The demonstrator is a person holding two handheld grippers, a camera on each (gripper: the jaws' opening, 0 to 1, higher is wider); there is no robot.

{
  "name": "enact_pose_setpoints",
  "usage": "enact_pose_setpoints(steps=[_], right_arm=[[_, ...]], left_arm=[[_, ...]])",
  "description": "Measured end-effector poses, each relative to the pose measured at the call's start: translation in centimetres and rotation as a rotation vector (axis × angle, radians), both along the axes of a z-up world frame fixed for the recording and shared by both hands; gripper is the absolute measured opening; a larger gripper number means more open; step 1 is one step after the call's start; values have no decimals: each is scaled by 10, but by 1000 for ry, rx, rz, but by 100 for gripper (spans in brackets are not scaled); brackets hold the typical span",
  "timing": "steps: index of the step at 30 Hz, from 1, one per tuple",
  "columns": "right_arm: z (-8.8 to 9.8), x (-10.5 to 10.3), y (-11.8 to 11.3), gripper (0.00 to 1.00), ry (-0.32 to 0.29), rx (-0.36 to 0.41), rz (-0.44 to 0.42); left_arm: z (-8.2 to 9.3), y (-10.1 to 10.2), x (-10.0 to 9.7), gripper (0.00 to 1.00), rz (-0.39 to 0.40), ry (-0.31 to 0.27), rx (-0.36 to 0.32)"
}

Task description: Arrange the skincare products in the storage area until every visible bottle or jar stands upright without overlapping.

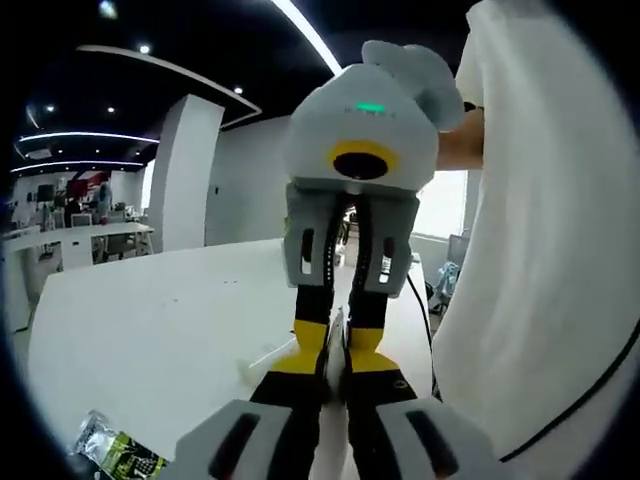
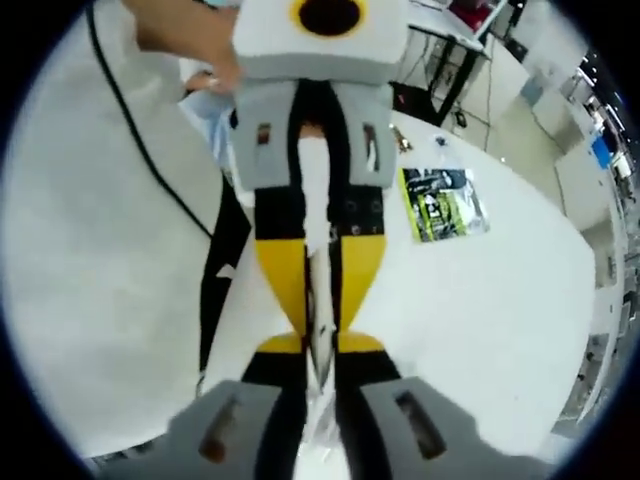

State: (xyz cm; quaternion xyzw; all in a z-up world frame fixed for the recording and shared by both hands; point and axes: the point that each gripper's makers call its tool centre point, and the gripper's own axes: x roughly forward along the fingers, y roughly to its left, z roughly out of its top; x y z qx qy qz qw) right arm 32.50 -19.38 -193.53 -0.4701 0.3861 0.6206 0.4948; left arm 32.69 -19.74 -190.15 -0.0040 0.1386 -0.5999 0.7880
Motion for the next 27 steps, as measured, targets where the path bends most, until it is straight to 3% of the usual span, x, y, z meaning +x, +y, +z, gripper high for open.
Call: enact_pose_setpoints(steps=[8, 22, 27], right_arm=[[-2, 0, 10, 6, -19, -1, -12], [0, -9, 24, 6, -26, -28, -5], [1, -12, 34, 7, -31, -38, 21]], left_arm=[[-2, 12, -1, 9, 25, 21, -7], [-4, 41, -15, 9, 42, 2, 49], [-5, 54, -19, 8, 74, 52, 39]])
